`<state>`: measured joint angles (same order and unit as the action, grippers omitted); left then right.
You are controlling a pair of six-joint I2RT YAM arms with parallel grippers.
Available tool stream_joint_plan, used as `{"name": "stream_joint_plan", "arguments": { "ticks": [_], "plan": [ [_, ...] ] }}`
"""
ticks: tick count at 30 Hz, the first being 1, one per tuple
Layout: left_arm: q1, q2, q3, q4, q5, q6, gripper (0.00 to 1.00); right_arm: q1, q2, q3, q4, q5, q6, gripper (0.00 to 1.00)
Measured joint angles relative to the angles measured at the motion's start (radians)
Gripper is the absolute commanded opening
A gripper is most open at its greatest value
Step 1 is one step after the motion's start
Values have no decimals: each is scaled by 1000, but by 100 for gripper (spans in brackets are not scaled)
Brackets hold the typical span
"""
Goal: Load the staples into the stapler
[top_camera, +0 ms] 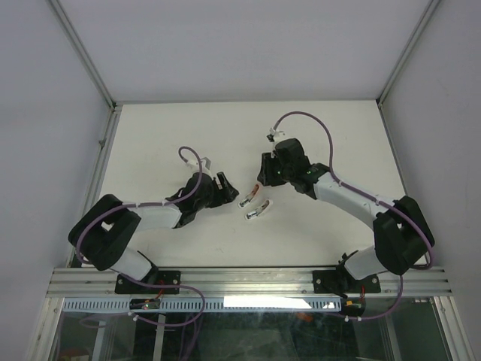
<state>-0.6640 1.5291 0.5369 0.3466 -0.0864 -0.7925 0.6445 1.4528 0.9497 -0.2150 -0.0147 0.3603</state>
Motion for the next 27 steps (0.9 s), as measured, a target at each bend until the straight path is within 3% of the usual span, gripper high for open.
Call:
{"name": "stream_joint_plan", "arguments": {
  "ticks": [4,11,19,27],
  "plan": [
    [27,-107,-58,-31,-37,18,75,20,21,46,-3,-60,-68,36],
    [228,-271,-120,-49,-10,71,77,103,204,264,-13,-151,-245,34],
    [234,-266,-121,-50,129,100,76,131,406,393,-64,-217,-375,34],
    [234,-142,-107,-32,239,92,72,140,488,453,-100,-192,-348,35]
  ]
}}
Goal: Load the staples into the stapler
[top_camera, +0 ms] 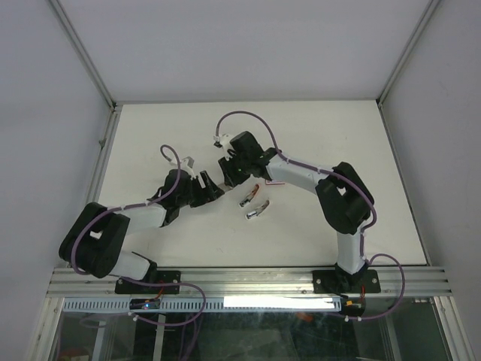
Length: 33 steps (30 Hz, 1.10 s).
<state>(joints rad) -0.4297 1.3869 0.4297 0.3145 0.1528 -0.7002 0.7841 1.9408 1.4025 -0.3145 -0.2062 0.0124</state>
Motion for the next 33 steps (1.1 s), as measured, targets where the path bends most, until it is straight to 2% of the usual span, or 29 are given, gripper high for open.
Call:
{"name": "stream_joint_plan", "arguments": {
  "ticks": [19,25,33],
  "plan": [
    [6,343,280,95,77,73,73,-11,-79,-86,2,63,76,36],
    [5,311,266,75,5,110,80,-3,-79,-86,-5,75,87,37],
    [6,99,120,48,-127,121,81,17,-71,-82,-5,123,230,37]
  ]
}}
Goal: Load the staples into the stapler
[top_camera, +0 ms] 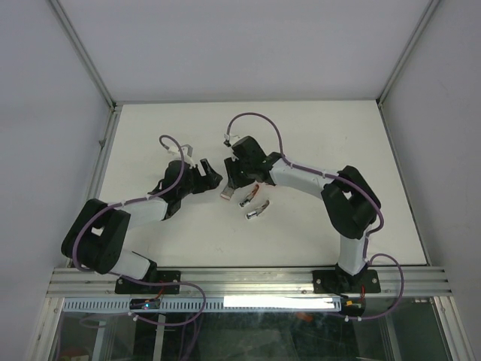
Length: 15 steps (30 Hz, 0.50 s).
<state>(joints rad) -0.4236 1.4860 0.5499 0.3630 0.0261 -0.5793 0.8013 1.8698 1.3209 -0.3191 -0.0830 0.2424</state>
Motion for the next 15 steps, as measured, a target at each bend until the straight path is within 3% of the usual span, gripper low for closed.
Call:
{"name": "stream_joint_plan", "arguments": {
  "ticks": [4,15],
  "plan": [
    [0,-77,-62,39,18,4,79,9,21,4,0,43,100,37],
    [0,-79,-89,100,106,11,79,34,92,26,0,103,246,36]
  ]
}}
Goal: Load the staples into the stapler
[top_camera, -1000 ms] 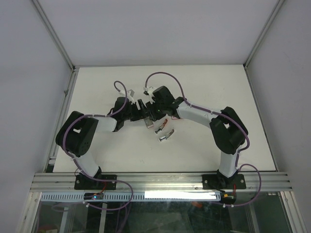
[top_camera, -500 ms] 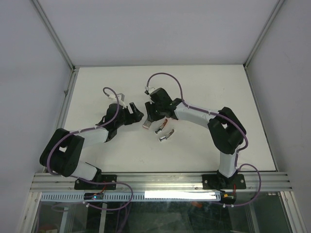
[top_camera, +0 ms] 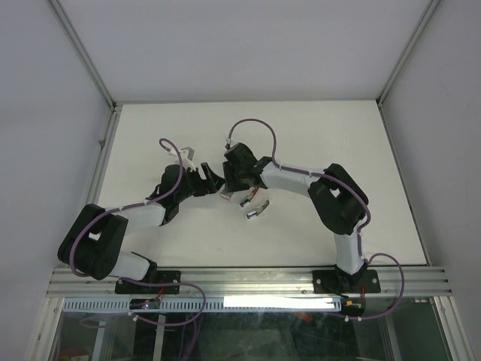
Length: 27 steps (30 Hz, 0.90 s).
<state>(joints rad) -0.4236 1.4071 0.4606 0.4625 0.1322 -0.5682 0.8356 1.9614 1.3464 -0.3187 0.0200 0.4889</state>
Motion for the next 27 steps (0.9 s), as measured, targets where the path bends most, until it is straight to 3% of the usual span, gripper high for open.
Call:
{"name": "stream_joint_plan", "arguments": {
  "ticks": [9,27],
  "plan": [
    [0,0,-2,11,30,2,78,17,28,13,3,30,53,35],
    [0,2,-2,11,56,2,78,17,45,13,2,55,1,34]
  ]
}}
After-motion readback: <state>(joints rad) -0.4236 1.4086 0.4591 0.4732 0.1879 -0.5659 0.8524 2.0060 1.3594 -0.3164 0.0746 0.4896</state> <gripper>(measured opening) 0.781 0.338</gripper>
